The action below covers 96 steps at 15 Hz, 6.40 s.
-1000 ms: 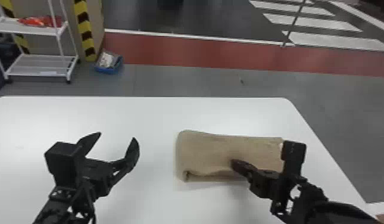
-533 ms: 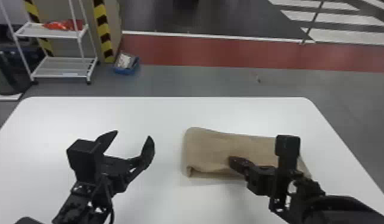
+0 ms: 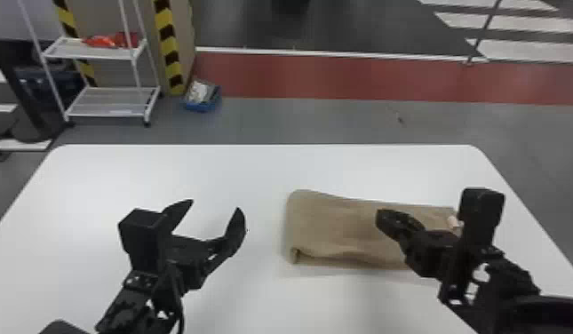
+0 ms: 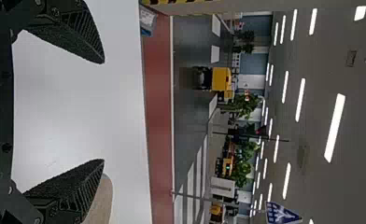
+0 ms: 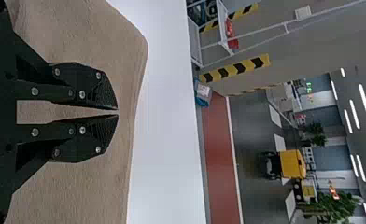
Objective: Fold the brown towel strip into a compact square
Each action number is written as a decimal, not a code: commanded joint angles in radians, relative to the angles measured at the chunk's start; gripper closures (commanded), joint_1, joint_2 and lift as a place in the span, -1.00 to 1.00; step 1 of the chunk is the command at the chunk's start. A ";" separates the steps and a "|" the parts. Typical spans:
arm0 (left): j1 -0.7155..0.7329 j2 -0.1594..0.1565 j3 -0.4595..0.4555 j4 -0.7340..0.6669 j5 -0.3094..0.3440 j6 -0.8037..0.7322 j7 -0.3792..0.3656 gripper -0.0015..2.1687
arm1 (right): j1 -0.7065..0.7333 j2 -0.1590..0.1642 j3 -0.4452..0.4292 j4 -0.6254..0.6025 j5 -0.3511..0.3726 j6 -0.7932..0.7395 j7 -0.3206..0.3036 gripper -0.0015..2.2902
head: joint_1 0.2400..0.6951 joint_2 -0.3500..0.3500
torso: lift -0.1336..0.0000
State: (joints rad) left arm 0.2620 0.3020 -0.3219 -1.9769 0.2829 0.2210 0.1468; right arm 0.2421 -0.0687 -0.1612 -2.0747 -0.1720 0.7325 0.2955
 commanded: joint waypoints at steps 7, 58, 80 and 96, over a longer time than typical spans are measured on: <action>-0.026 -0.009 -0.055 0.027 -0.025 0.002 0.010 -0.87 | -0.032 -0.020 -0.155 0.068 -0.014 -0.021 0.077 0.84 | 1.00 -0.74 | -0.85; -0.023 0.003 -0.023 0.027 -0.033 -0.031 0.024 -0.87 | -0.267 0.037 0.364 0.317 0.124 -0.028 -0.019 0.66 | 1.00 0.22 | -0.85; -0.248 -0.084 -0.270 0.259 -0.028 0.110 -0.010 0.90 | 0.082 -0.029 -0.483 0.200 -0.167 -0.212 0.332 -0.86 | 1.00 -1.00 | -0.85; -0.251 -0.078 -0.275 0.251 -0.114 0.165 0.034 0.90 | -0.254 -0.054 -0.311 0.234 -0.050 0.301 0.169 -0.81 | 1.00 -1.00 | -0.85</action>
State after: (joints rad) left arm 0.0120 0.2239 -0.5976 -1.7264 0.1686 0.3874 0.1819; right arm 0.0424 -0.1192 -0.4979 -1.8712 -0.2578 0.9787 0.4652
